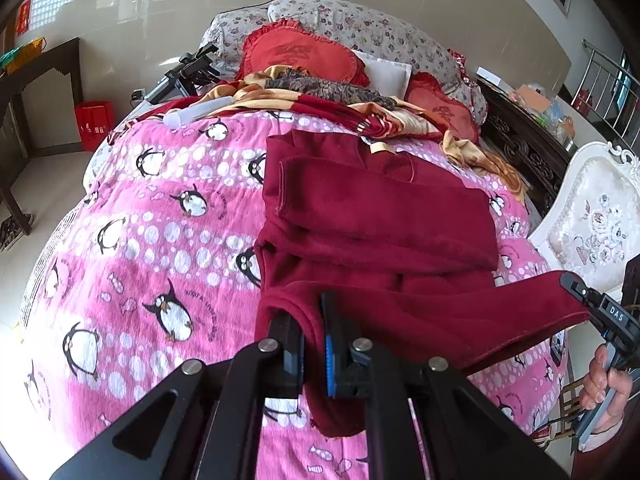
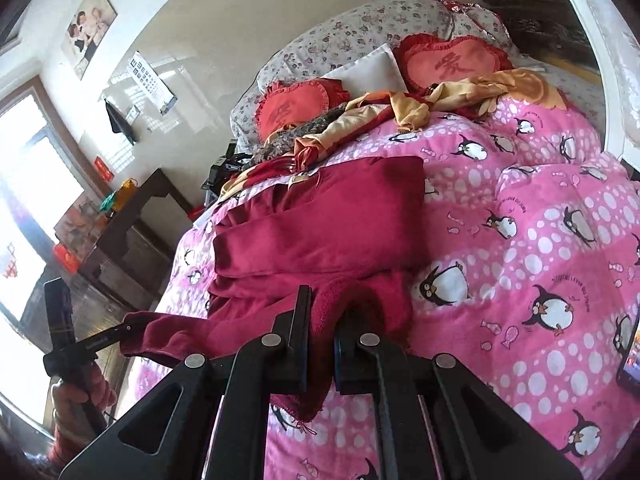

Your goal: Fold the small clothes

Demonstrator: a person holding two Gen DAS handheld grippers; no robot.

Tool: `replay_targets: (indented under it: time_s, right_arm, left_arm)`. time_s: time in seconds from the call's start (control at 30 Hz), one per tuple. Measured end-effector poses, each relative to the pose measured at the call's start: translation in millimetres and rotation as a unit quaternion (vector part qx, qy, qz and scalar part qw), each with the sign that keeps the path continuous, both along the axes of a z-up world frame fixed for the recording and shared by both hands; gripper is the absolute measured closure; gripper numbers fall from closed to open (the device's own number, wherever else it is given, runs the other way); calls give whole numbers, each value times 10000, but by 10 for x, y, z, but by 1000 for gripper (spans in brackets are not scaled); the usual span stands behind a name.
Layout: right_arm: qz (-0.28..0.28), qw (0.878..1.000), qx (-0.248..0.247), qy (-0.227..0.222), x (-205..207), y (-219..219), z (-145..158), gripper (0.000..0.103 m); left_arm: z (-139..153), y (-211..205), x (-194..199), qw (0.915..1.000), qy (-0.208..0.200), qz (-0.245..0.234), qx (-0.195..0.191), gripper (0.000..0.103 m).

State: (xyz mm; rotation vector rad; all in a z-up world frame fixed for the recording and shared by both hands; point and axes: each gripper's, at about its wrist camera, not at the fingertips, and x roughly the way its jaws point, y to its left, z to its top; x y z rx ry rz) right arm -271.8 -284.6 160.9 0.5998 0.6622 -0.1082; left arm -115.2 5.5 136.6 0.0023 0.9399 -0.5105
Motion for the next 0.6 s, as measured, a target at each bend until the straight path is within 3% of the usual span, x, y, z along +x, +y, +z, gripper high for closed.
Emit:
replay_targets:
  time_s: [0.6]
  right_arm:
    - [-401,9991,-93,98,803,-512,31,103]
  left_arm:
    - [156,-548,952,9999,-87,126,-11,96]
